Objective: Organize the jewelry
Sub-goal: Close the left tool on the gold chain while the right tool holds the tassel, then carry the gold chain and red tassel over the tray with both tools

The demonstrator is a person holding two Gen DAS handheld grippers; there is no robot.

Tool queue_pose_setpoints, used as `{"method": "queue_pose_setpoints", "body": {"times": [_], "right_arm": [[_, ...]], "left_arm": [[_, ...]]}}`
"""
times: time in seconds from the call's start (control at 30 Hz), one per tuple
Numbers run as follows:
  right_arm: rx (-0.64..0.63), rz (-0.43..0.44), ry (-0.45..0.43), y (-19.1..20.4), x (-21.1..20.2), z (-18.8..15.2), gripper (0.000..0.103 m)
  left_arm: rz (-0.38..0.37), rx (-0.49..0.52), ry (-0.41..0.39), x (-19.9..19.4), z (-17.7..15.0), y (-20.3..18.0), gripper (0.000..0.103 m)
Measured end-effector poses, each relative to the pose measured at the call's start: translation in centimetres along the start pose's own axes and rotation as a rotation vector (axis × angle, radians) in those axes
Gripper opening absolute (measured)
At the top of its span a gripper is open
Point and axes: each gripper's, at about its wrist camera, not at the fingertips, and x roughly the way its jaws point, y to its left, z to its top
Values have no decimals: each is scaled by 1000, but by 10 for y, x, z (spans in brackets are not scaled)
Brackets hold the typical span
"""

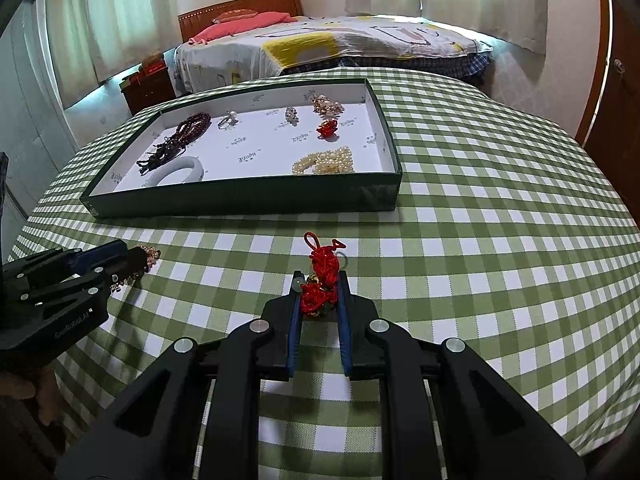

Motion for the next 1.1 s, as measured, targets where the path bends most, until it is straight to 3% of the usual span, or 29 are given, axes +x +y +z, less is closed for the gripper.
{"method": "queue_pose_setpoints", "body": {"times": [0.03,0.13,1.1], "right_arm": [[0,0,1,0,0,0,16],[1,1,1,1,0,0,16],[9,6,-16,1,-2,0,16]], "left_arm": [[-11,3,-3,-1,-1,0,14],[-30,-8,-4,-2,-2,2,13],[-23,-48,-52,-22,-3,20,8]]}}
